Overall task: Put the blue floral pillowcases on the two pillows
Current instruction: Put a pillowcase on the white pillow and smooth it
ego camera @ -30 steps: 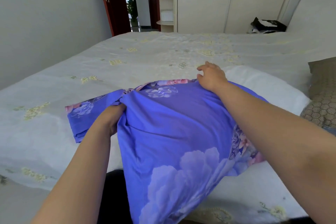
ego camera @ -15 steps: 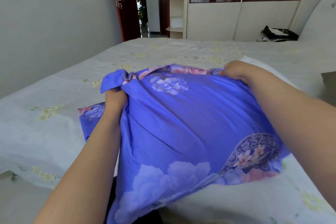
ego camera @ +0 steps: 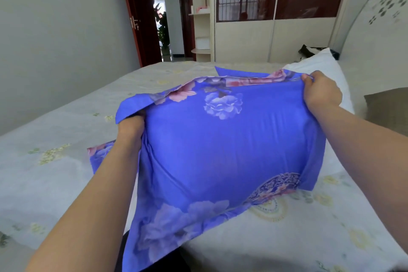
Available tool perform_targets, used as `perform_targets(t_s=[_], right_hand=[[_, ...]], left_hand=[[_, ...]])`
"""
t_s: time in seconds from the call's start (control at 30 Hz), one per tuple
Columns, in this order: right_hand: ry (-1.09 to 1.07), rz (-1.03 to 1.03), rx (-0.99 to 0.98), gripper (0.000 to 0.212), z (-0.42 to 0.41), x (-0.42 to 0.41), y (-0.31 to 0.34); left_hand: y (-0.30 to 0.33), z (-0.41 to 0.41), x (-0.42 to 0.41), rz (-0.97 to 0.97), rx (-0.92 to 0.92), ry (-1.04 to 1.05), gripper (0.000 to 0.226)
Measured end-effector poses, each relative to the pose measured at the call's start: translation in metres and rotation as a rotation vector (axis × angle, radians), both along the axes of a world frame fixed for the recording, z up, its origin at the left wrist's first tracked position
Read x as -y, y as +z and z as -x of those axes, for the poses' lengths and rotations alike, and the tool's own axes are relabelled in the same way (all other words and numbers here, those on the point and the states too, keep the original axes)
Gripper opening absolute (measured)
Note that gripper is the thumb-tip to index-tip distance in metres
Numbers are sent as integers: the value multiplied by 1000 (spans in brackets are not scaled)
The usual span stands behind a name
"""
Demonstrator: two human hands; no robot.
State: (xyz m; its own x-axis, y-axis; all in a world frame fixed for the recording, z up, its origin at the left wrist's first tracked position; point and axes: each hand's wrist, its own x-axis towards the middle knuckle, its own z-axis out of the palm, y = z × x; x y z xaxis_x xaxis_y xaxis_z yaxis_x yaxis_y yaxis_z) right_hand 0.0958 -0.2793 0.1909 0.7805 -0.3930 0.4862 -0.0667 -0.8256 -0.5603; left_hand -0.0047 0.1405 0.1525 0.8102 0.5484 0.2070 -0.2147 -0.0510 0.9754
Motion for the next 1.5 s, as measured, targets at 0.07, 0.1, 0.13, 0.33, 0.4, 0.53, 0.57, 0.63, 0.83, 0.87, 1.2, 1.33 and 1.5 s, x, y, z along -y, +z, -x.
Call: perform_targets(t_s=[0.07,0.1,0.13,0.33,0.4,0.53,0.57,0.63,0.83,0.87,1.2,1.33,1.5], right_hand=[[14,-13,-12,41,0,-2,1],[31,-54,-15,43,-2,-3,3],[63,-116,-17,46,-4,-7,5],[241,-336,-397,86,-4,-12,-28],[330,-407,-508,70,4,-9,-57],[367,-344,-536,55,12,-21,-102],[372,-305,-522,47,16,-26,-106],[356,-289,-444,43,22,-24,-112],[-8,-528,-392,55,34,4,-136],[0,-579,-394,59,36,-2,-144],[249,-1260,-559,43,61,-23,-165],[231,-1063,-371,31,63,-29,-143],[441,-867,-3,20,99,-52,-67]], left_hand=[[0,-2,1,86,-92,-20,39],[1,-2,1,104,-129,-1,40],[0,-3,0,100,-192,39,48],[-33,14,18,-252,-451,306,70],[-56,23,27,-326,-474,189,77],[-89,36,49,-443,-532,194,68],[-93,42,55,-501,-545,223,67],[-100,53,60,-615,-574,260,64],[-112,66,68,-846,-583,287,54],[-113,67,67,-922,-507,344,49],[-148,94,120,-1598,-238,170,103],[-132,90,107,-1557,-171,199,92],[-56,86,80,-1400,-10,391,57]])
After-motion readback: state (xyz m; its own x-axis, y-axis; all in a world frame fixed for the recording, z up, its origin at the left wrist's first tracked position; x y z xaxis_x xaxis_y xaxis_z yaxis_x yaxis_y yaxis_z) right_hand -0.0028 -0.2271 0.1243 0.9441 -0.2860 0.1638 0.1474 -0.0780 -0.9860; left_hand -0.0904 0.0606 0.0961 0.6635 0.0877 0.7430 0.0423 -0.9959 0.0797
